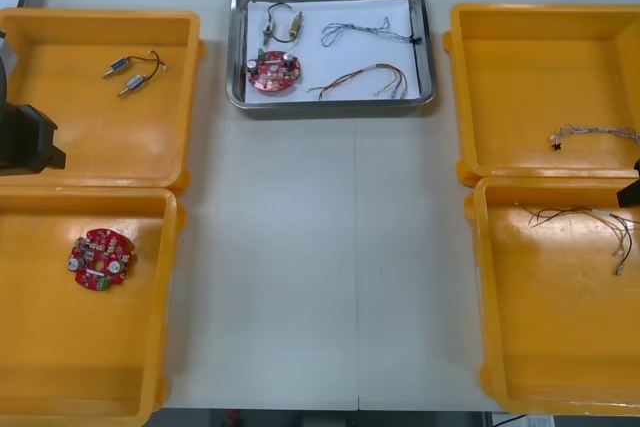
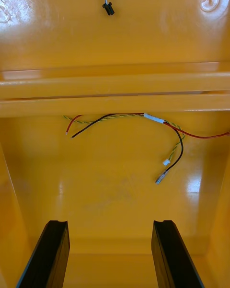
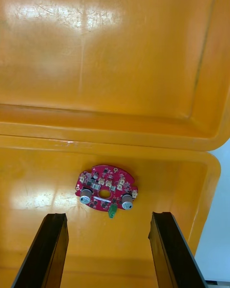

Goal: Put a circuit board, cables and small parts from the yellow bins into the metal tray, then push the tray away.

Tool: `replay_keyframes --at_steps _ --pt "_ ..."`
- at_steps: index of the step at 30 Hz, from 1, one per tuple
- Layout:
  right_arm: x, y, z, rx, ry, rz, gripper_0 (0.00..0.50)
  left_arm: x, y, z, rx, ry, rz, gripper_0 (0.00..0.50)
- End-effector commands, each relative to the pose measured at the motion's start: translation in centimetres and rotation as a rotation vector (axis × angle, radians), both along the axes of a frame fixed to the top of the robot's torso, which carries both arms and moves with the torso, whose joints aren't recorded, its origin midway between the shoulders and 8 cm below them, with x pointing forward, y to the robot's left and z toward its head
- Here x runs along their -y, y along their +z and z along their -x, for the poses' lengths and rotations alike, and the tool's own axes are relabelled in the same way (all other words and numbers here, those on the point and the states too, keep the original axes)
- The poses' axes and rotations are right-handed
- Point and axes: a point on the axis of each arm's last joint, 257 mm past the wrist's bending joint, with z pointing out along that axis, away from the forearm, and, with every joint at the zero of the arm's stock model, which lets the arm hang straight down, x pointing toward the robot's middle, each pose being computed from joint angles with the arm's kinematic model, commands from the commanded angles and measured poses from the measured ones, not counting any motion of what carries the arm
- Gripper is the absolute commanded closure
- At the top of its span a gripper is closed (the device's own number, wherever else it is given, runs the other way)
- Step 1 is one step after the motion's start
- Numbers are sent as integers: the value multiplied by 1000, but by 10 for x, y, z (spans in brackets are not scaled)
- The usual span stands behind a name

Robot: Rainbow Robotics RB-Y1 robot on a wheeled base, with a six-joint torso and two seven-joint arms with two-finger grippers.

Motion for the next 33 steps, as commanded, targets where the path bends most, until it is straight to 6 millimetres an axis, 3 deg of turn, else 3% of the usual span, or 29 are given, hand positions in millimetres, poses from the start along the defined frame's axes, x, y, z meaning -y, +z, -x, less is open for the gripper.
replay_keyframes --at_steps 1,33 --pt "18 18 2 37 -36 42 0 -14 13 4 19 -30 -64 0" --pt "18 18 2 37 -36 42 0 -14 13 4 19 -30 -64 0"
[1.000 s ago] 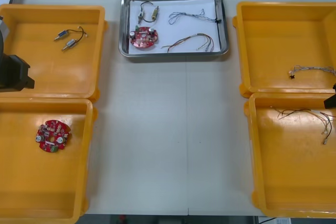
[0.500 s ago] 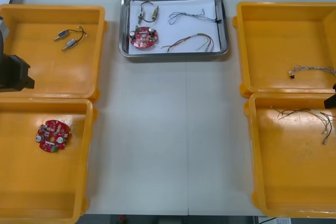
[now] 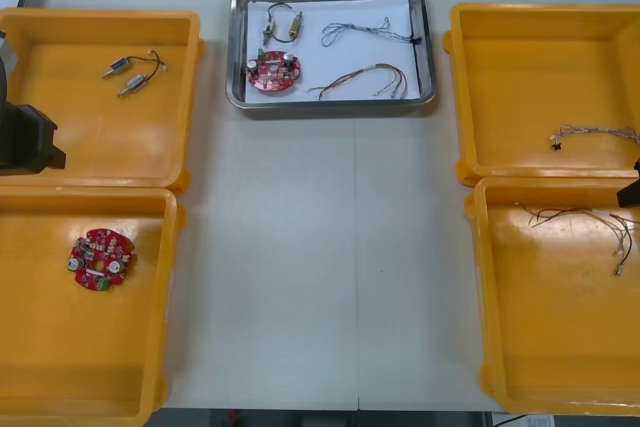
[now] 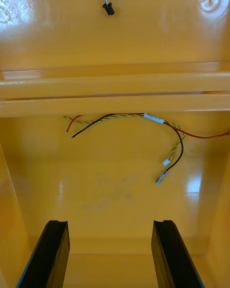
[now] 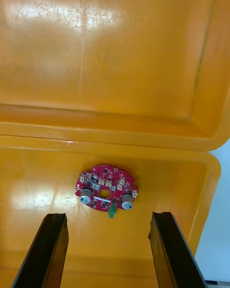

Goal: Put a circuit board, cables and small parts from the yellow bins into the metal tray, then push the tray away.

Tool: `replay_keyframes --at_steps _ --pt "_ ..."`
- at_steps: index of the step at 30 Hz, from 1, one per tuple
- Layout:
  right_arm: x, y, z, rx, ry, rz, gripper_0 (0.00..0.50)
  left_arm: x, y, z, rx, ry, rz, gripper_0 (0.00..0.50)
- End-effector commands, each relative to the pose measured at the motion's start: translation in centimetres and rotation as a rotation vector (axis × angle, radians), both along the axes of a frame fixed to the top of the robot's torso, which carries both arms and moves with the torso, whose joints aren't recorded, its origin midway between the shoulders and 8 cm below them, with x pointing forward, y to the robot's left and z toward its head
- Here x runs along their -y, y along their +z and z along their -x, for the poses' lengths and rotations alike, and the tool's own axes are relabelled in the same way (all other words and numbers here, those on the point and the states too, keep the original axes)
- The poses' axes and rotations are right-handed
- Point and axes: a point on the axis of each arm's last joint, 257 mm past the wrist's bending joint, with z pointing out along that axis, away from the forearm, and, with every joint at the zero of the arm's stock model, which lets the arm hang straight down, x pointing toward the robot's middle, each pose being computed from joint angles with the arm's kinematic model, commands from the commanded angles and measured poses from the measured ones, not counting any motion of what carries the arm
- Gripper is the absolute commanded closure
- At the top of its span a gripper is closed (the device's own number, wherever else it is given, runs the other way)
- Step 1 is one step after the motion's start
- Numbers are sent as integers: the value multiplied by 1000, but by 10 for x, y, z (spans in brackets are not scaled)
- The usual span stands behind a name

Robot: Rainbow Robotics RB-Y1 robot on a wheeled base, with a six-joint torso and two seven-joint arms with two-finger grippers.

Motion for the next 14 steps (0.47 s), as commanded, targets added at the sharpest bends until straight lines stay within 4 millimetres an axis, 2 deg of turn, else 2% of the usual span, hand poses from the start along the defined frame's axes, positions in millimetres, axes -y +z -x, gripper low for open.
replay_keyframes --at_steps 1,14 --pt "18 18 2 37 -36 42 0 -14 13 4 19 -30 -64 0" --pt "18 18 2 37 -36 42 0 -14 13 4 19 -30 -64 0"
